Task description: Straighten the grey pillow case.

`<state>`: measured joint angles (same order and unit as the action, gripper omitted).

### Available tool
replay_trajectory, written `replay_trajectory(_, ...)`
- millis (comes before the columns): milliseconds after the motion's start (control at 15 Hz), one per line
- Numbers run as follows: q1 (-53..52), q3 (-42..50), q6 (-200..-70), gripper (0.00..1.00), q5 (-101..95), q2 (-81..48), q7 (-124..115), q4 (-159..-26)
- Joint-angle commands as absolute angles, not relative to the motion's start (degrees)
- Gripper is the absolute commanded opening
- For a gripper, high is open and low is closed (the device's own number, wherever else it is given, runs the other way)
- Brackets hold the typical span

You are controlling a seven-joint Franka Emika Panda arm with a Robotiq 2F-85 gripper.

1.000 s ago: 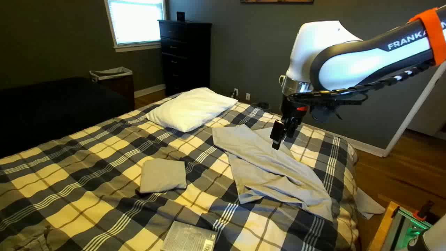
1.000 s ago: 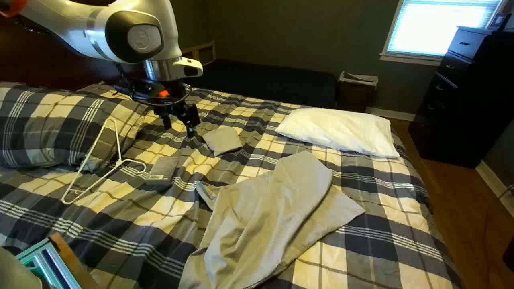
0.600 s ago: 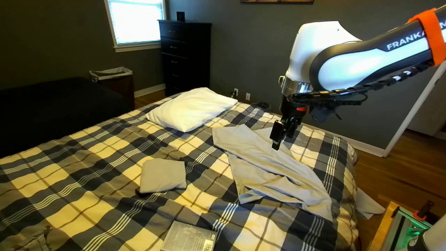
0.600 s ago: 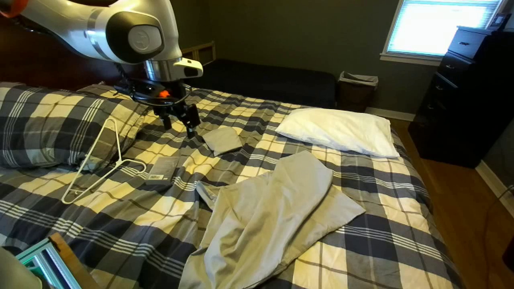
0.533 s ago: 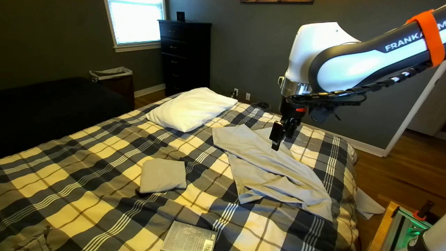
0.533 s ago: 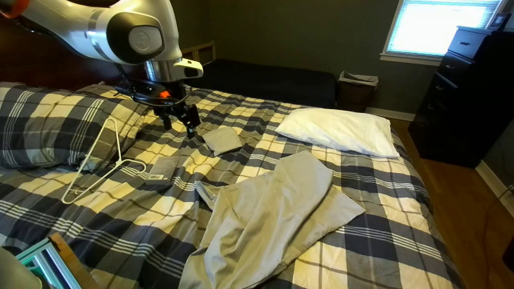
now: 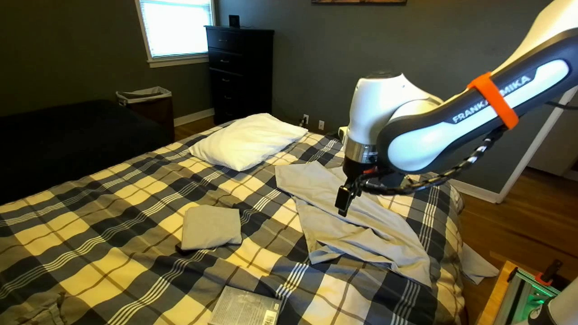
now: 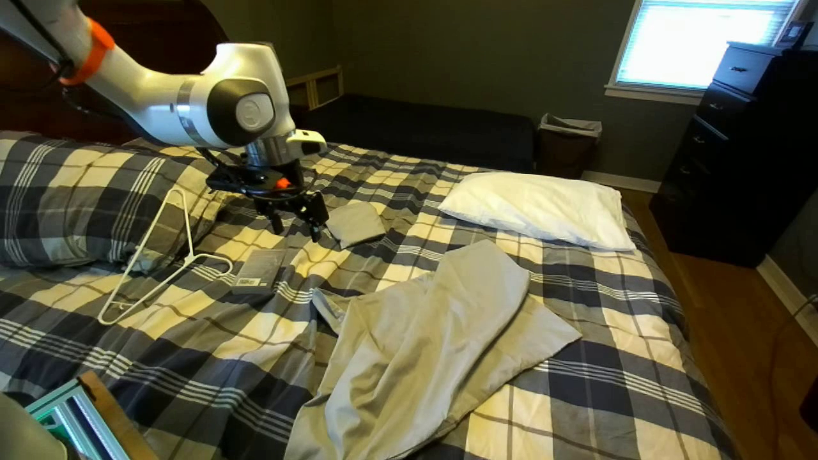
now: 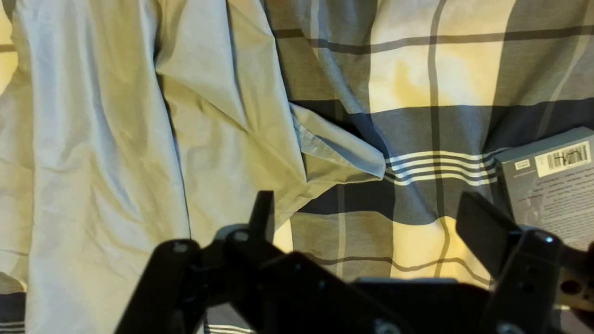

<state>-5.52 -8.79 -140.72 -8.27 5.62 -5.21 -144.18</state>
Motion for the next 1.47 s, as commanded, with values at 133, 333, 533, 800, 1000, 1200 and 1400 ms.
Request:
replay_trajectory(133,-6.60,-7.78,-149.21,1.00,-19.14,-12.03,-12.90,-137.34)
replay_trajectory(333,-7.90,-5.59,-149.97,1.00,-18.92,-19.72,-12.81,-132.26)
replay_trajectory(533,-8.51,-4.91,-149.55,1.00,-16.59,-18.49,-10.72,-133.51)
replay_trajectory(800,-8.65,-4.61,-149.59,1.00,-16.07,-21.63,-10.26,-130.98)
replay_trajectory(1000,-9.70,-4.05,-153.05,1.00,-14.59,-25.66,-13.30,-128.73)
replay_trajectory(1200,-12.92,-2.66,-161.35,1.00,-12.55,-28.42,-18.88,-128.89)
replay_trajectory(1400,-19.25,2.30,-164.26,1.00,-12.71,-30.77,-25.20,-128.70)
